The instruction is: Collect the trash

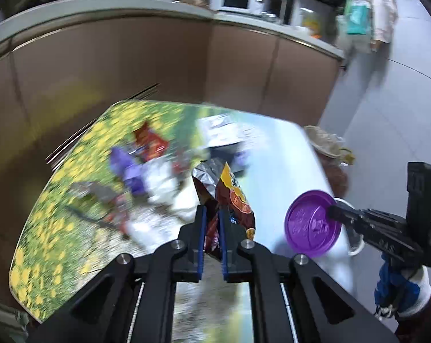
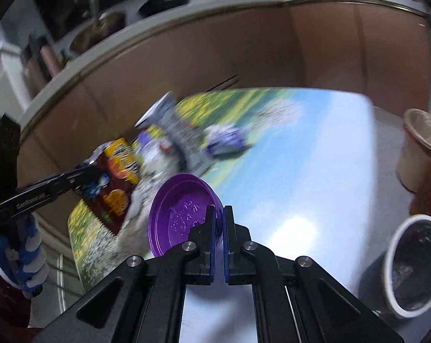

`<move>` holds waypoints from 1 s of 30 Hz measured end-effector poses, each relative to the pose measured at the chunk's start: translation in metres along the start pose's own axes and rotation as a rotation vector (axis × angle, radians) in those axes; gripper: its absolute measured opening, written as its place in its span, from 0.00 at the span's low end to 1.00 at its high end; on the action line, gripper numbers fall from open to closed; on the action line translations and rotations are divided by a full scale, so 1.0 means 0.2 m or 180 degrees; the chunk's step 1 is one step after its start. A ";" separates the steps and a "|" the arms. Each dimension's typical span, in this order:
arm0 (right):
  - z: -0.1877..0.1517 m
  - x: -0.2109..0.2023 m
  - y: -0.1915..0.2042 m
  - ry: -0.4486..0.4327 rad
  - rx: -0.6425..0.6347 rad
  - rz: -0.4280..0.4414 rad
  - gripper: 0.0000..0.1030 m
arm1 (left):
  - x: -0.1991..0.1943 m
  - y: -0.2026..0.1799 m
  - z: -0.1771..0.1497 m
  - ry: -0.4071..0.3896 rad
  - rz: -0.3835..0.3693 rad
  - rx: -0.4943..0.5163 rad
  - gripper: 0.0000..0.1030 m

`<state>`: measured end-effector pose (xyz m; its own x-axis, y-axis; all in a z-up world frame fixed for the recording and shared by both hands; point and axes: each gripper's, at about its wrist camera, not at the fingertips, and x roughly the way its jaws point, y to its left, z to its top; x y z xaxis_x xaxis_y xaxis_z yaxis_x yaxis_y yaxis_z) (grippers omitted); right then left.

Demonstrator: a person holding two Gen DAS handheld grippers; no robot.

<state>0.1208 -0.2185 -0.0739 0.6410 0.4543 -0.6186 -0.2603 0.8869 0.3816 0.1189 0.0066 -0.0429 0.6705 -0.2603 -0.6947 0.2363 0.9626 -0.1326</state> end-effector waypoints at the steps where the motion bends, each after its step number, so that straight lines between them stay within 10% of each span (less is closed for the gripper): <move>1: 0.00 -0.05 -0.07 -0.0060 0.0066 -0.0095 0.04 | 0.01 -0.05 0.02 -0.0005 -0.0063 0.0063 0.07; 15: -0.26 -0.39 -1.25 -0.0019 0.1006 -0.2157 0.04 | 0.77 -1.38 0.16 0.0477 -0.1111 0.1124 0.08; 25: -0.33 -0.25 -1.62 0.0287 0.1220 -0.2500 0.07 | 1.29 -1.87 0.08 0.0940 -0.1268 0.1239 0.24; 30: -0.38 -0.25 -1.68 0.0295 0.1347 -0.2589 0.34 | 1.42 -1.93 0.04 0.1126 -0.1324 0.1065 0.36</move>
<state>0.1213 -0.5326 -0.2233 0.4457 -0.2745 -0.8520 0.5425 0.8399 0.0131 0.2234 -0.4401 -0.1838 0.2163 -0.5115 -0.8316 0.6718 0.6960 -0.2533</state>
